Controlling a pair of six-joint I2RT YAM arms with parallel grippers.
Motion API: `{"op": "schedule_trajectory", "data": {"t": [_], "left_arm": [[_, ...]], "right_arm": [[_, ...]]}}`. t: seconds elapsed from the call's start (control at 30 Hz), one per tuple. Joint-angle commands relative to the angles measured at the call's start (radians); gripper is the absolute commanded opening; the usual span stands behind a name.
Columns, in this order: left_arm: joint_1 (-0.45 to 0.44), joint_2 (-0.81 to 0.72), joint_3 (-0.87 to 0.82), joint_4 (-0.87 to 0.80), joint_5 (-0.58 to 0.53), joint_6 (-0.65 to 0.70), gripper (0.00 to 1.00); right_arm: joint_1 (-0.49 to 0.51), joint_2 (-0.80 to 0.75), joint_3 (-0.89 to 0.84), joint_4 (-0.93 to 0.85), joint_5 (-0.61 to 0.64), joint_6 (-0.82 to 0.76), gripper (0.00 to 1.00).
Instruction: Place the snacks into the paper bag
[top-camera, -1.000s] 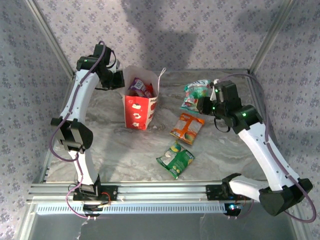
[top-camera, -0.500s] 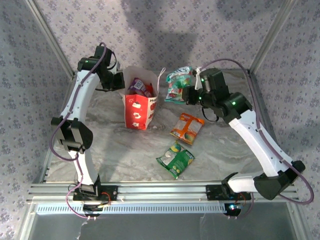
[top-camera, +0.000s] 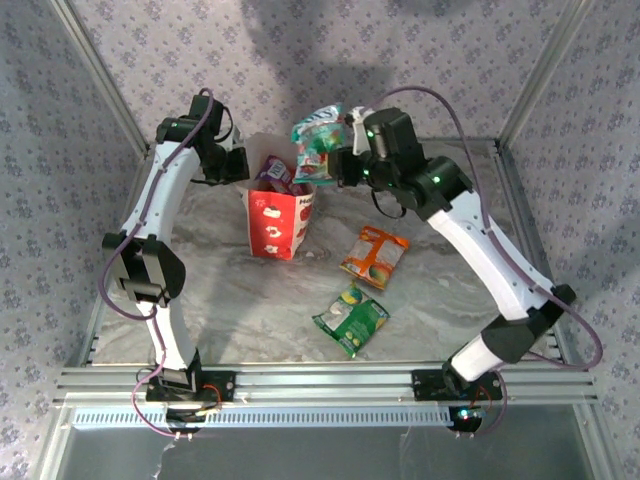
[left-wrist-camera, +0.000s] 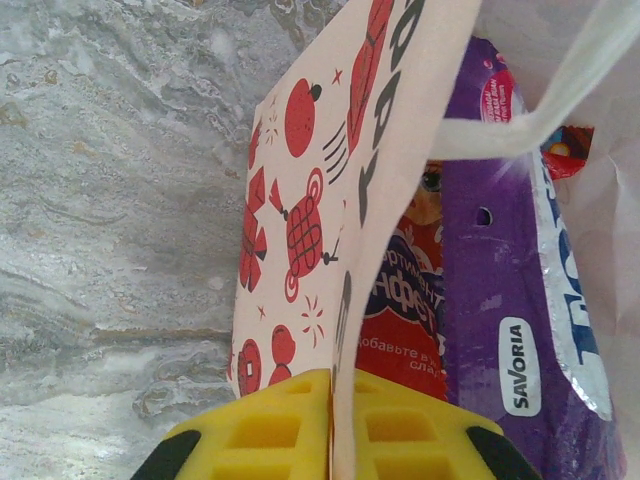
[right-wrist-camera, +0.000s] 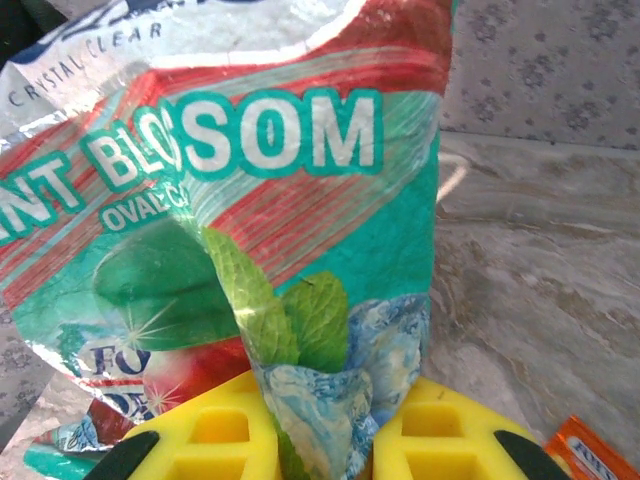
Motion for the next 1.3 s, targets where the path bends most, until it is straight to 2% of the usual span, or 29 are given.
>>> {"op": "schedule_trajectory", "data": {"t": [0.0,0.27,0.4,0.9,1.13,1.27], "left_arm": [[0.008,-0.043,0.026,-0.02,0.015,0.012,0.1],[0.023,-0.057,0.022,-0.024,0.028,0.022,0.1],[0.03,-0.065,0.011,-0.021,0.04,0.025,0.11],[0.046,-0.079,0.004,-0.01,0.072,0.031,0.11],[0.053,-0.083,0.0,-0.01,0.075,0.036,0.11],[0.058,-0.085,-0.002,-0.008,0.082,0.036,0.11]], "right_arm": [[0.023,0.064,0.122,0.025,-0.025,-0.028,0.0],[0.054,0.267,0.372,-0.077,-0.051,-0.061,0.0],[0.055,0.334,0.442,-0.115,-0.056,-0.065,0.0],[0.056,0.475,0.523,-0.15,-0.055,-0.084,0.0],[0.045,0.588,0.637,-0.246,-0.054,-0.057,0.0],[0.041,0.61,0.644,-0.26,-0.062,-0.05,0.0]]}}
